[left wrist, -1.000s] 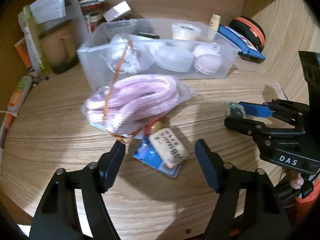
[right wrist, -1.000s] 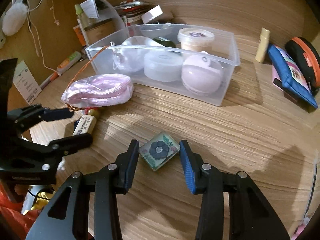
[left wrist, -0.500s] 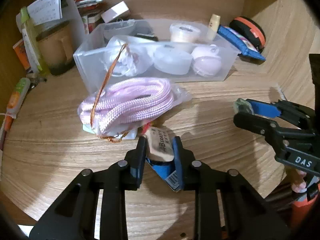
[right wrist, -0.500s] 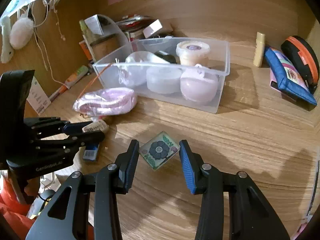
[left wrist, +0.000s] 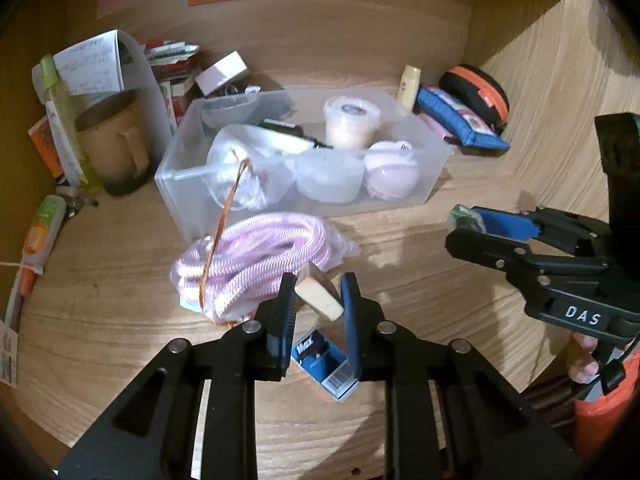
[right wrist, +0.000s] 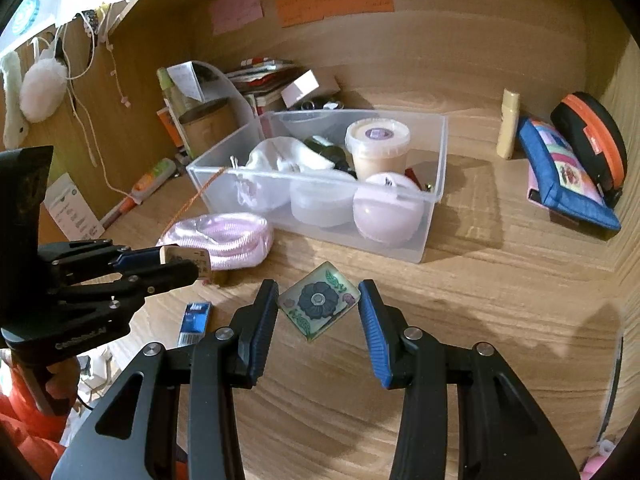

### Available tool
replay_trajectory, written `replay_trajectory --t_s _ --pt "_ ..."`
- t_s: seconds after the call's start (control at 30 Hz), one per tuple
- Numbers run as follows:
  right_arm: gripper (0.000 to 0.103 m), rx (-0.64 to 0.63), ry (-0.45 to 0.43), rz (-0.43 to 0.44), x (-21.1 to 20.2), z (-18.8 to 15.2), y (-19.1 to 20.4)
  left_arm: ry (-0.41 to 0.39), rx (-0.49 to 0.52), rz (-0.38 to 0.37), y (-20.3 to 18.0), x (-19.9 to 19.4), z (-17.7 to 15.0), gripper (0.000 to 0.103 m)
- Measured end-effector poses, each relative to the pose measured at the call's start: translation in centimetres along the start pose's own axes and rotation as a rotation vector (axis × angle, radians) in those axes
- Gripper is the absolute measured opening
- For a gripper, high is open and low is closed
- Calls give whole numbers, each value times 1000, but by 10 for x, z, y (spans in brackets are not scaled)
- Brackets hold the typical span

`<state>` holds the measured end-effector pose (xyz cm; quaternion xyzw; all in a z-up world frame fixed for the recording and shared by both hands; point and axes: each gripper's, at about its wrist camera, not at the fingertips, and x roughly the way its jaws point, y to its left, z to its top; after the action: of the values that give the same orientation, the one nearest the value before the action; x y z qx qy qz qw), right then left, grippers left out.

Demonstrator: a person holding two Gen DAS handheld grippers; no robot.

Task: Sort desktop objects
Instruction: 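Carry the tile and eraser over the clear box and open both tools inside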

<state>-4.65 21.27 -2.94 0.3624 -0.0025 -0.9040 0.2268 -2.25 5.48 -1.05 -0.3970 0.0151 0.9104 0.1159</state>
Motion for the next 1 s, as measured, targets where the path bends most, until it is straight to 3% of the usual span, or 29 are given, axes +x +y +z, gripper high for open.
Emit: replay_trajectory --t_s 0.37,0.6,0.87,1.0 --pt "38 3 -56 -16 -9 26 0 -82 1 -31 6 -13 28 21" --pt "38 54 -57 16 9 40 0 -97 -25 -50 14 -7 41 21" --pt "38 71 -87 1 20 64 1 -131 -27 -56 22 -2 66 21" --pt "38 106 -60 -20 41 72 -2 -133 -14 -49 22 13 79 21"
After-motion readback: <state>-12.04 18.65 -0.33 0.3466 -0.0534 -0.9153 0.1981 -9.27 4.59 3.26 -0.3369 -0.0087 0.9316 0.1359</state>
